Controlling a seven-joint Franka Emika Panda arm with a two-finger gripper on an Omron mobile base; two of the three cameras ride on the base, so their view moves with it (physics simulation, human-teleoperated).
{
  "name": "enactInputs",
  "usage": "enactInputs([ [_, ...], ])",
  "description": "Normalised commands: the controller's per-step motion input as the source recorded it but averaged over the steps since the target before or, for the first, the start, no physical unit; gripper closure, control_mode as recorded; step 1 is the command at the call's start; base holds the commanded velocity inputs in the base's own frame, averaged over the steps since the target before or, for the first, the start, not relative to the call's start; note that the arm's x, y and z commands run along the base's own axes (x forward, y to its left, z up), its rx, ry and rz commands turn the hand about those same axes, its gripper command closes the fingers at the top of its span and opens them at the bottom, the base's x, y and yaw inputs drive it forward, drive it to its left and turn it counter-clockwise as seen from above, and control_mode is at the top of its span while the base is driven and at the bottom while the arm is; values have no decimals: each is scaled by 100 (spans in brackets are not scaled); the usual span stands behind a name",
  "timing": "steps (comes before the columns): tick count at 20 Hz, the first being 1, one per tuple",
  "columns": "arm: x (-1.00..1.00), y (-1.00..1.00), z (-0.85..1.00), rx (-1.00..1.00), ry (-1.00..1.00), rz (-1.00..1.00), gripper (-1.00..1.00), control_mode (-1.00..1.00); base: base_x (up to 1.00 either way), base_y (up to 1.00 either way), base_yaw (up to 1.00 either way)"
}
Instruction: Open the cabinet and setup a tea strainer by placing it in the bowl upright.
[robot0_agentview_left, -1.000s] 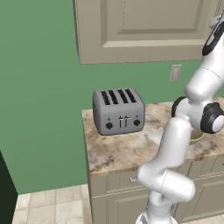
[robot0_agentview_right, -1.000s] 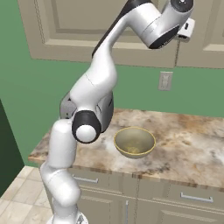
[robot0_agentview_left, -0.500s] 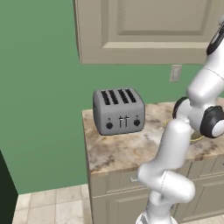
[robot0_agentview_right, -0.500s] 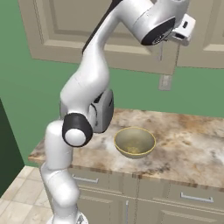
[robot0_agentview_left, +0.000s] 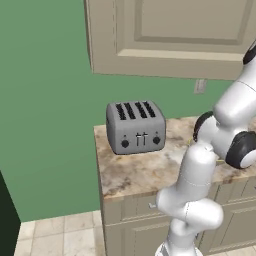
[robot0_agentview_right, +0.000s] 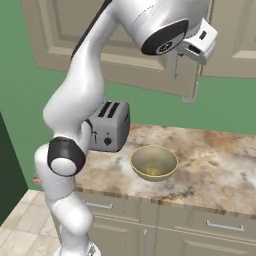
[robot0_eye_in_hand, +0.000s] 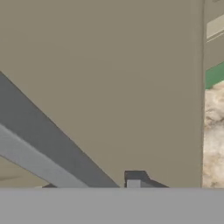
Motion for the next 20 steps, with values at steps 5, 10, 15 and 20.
enactInputs([
  [5, -55, 26, -100, -30, -35, -20, 100, -100, 0, 0, 0],
  [10, -11, 35, -89, -47, -19, -20, 100, -100, 0, 0, 0],
  [15, 0, 37, -48, -39, 1, -32, 100, -100, 0, 0, 0],
  [20, 0, 22, -20, -22, 1, -38, 100, -100, 0, 0, 0],
])
